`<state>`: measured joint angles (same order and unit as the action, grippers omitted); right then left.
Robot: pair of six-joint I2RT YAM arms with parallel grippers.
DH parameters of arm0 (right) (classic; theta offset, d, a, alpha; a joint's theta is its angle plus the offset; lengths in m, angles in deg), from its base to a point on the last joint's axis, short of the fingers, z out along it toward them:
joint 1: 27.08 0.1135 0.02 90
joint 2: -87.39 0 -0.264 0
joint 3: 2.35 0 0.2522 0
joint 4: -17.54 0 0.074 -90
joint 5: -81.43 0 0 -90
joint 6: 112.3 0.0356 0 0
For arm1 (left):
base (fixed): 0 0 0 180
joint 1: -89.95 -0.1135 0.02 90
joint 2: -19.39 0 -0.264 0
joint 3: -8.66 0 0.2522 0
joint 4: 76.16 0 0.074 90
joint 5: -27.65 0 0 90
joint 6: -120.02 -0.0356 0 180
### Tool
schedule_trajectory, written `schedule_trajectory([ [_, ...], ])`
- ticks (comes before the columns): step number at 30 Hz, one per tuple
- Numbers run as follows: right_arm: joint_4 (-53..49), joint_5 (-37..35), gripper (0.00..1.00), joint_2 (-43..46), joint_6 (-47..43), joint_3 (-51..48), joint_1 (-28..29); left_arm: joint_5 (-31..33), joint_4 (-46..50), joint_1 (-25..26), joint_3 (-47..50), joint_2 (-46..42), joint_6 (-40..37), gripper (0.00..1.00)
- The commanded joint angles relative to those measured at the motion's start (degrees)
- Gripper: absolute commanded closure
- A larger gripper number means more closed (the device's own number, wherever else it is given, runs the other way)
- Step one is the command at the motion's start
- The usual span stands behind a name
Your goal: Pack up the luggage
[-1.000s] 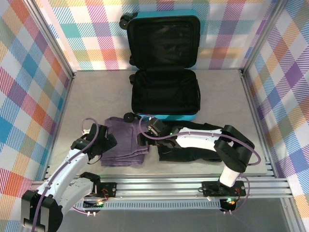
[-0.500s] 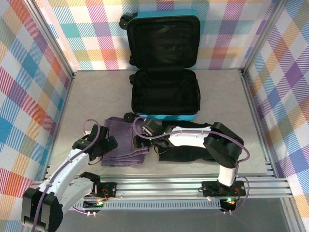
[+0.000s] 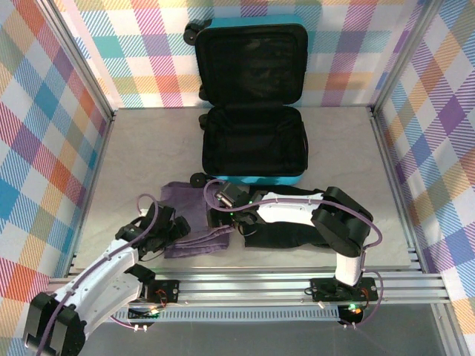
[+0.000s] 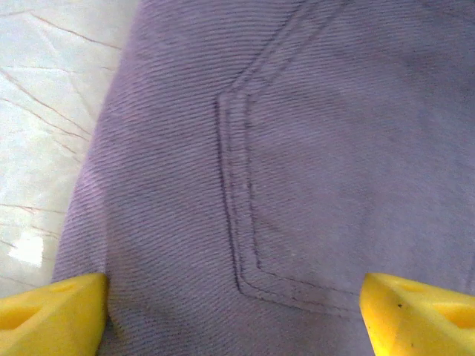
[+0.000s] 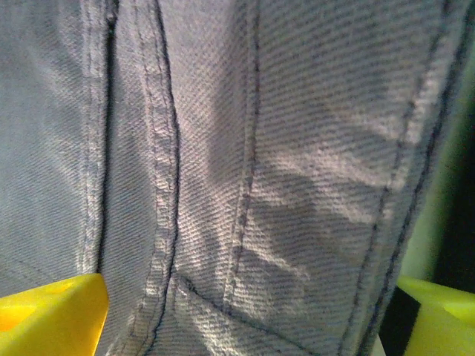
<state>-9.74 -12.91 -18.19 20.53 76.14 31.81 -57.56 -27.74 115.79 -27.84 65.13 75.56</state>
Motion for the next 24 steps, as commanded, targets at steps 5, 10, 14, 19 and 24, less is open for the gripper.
schedule_trajectory([
  [5,-2.3,-0.4,0.09,-0.5,-0.1,2.2,-0.1,11.0,9.4,2.9,-3.7,-1.7,1.9,0.04],
  [10,-2.0,-0.1,0.09,-0.5,-0.3,2.7,-0.1,16.2,9.0,2.8,-5.6,1.2,-0.3,0.01],
  [14,-2.7,0.5,0.10,-1.2,-0.6,3.7,-0.1,15.5,5.8,1.9,-6.5,5.5,-2.9,0.01],
  [19,-3.7,1.4,0.13,-3.1,0.5,4.6,-0.5,11.4,1.8,-0.6,-7.0,11.1,-5.7,0.04],
  [24,-3.6,1.9,0.14,-3.9,0.8,4.6,-0.5,8.4,-0.6,-0.9,-6.7,12.3,-6.9,0.06],
])
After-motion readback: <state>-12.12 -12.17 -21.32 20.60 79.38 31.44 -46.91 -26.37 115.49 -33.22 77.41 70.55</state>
